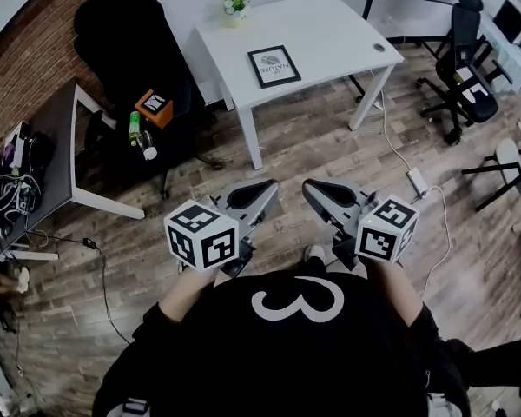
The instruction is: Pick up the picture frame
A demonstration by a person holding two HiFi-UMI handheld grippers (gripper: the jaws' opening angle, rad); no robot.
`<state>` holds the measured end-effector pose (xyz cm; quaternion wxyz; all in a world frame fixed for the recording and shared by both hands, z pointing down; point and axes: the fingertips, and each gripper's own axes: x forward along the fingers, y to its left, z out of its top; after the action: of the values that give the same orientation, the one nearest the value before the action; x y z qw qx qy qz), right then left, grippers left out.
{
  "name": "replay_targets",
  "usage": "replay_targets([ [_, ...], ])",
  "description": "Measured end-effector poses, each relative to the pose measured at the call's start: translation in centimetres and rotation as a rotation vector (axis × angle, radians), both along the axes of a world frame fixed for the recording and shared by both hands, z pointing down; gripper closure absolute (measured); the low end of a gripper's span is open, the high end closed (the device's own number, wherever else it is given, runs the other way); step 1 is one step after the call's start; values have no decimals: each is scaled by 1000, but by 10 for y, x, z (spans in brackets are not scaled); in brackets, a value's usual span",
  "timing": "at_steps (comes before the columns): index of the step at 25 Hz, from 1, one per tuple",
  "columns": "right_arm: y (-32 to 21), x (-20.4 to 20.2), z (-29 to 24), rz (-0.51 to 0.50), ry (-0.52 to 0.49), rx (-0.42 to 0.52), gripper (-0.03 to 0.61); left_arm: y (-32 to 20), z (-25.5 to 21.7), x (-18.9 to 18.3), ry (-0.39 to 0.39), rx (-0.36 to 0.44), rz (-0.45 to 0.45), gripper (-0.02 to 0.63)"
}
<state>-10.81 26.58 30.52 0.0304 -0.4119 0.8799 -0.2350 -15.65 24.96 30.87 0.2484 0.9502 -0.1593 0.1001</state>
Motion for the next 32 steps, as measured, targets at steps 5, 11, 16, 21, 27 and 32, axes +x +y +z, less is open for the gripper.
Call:
replay_targets([
  [5, -14, 34, 7, 0, 24, -12, 554, -13, 9, 37, -16, -26, 2, 598],
  [11, -30, 83, 19, 1, 12, -34, 554, -31, 19, 90, -31, -41, 9, 598],
  [16, -35, 126, 20, 1, 12, -39, 554, -37, 21, 136, -31, -40, 12, 598],
  [21, -40, 168, 14, 4, 8, -22, 554, -41, 16, 175, -26, -17, 4, 598],
  [27, -43, 192, 8, -19, 3, 2, 554, -45, 10, 197, -26, 14, -26, 598],
  [32, -50, 199, 5, -34, -13, 18, 554, -51, 7, 201, -29, 28, -45, 597],
])
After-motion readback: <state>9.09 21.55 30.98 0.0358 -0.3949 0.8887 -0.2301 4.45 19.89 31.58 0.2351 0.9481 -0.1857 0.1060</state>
